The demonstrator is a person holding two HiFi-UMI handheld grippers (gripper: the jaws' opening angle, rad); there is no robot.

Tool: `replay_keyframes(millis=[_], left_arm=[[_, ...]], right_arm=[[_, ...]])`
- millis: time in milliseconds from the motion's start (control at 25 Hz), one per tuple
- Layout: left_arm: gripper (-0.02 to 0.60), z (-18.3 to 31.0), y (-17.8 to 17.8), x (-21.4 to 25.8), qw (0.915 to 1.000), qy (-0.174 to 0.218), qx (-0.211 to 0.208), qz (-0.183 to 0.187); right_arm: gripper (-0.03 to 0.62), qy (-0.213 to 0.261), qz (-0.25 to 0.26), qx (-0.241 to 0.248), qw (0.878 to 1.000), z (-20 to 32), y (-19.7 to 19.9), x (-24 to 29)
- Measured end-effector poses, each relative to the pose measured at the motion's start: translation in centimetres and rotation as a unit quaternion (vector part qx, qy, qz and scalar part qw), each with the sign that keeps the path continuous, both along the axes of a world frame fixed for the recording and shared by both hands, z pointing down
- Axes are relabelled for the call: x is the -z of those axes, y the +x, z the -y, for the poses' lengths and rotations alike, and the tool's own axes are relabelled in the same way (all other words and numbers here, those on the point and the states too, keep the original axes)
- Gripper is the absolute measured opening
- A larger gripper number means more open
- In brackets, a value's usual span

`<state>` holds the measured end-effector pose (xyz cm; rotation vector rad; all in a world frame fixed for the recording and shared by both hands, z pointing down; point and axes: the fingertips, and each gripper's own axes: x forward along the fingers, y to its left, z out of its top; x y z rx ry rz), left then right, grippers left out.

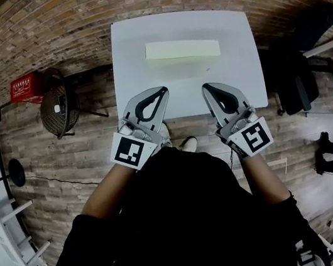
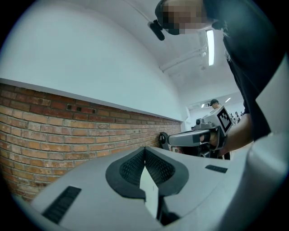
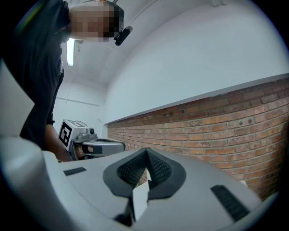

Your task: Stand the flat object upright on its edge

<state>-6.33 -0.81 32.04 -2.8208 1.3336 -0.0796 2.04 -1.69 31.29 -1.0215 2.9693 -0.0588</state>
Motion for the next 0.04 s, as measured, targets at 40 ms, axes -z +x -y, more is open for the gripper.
replay_keyframes(millis=[40], left_arm=[[0.018, 0.05, -0.02, -0.01, 1.0000, -0.001, 0.000, 0.000]], right_arm=[[0.008, -0.001, -0.001, 0.000, 1.000, 0.03, 0.00, -0.06]])
